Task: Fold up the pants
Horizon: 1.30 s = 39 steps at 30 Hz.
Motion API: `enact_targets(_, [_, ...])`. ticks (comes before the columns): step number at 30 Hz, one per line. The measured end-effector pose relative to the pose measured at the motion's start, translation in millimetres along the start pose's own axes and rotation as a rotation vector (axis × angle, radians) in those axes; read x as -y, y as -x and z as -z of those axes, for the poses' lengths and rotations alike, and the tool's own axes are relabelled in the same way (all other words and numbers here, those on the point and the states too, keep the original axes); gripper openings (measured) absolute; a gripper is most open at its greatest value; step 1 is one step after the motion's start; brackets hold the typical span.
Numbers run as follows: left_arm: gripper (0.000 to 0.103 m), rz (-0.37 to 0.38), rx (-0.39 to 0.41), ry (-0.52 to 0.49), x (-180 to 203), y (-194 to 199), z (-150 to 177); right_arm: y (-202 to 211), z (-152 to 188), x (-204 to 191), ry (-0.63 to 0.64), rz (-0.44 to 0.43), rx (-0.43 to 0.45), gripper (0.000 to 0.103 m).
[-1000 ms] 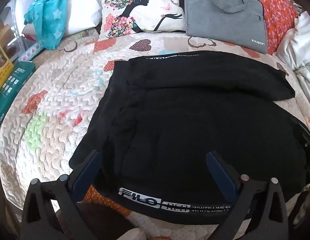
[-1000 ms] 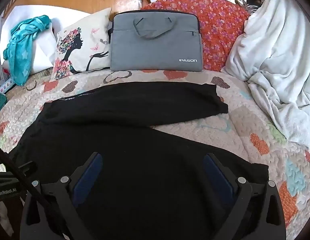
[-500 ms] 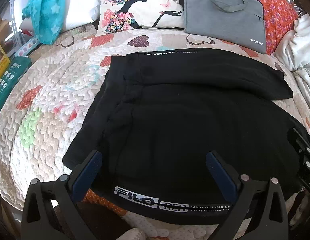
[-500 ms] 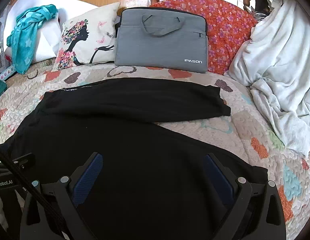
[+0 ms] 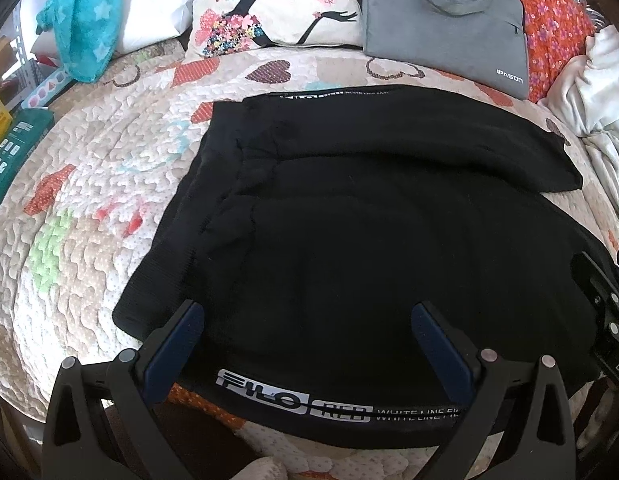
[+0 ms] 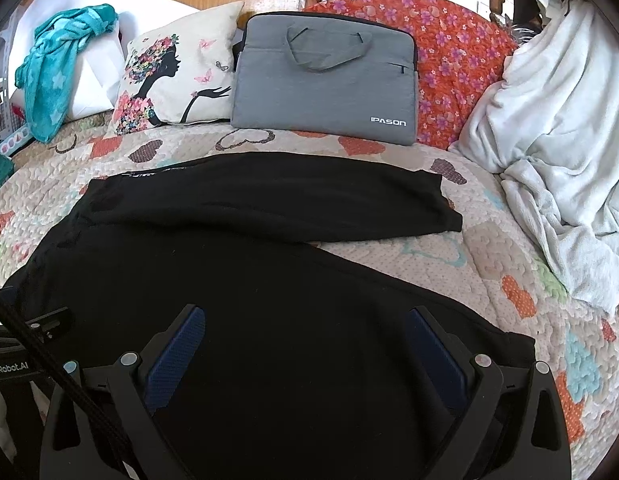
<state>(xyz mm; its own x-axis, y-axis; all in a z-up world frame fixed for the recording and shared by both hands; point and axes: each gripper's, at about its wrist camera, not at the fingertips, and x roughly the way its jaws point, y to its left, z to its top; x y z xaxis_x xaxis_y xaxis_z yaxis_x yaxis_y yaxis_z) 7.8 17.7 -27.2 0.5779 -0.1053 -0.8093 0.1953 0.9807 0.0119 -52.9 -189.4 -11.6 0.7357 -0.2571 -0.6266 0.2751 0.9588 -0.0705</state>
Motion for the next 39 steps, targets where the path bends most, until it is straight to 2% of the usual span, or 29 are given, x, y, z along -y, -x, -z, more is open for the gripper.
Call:
enact_targets(11, [0.103, 0.016, -0.014, -0.036, 10.9, -4.6, 2.5, -0.7, 1.6, 0.7, -0.002, 0.004, -0.001, 0.102])
enact_targets(16, [0.103, 0.079, -0.031, -0.090, 21.0, -4.2, 6.5, -0.1, 2.3, 8.9, -0.033, 0.043, -0.002, 0.102])
enact_targets(22, [0.103, 0.171, -0.051, -0.144, 32.4, -0.8, 11.8, 2.7, 2.7, 31.1, -0.132, 0.105, -0.027, 0.102])
enact_targets(28, [0.103, 0.158, -0.060, -0.201, 44.9, -1.4, 17.2, 7.7, 11.3, 30.8, -0.178, 0.095, -0.074, 0.102])
enact_targets(39, [0.103, 0.167, -0.079, -0.205, 43.0, -5.7, 17.7, 13.1, 22.6, 21.4, -0.192, 0.072, -0.127, 0.102])
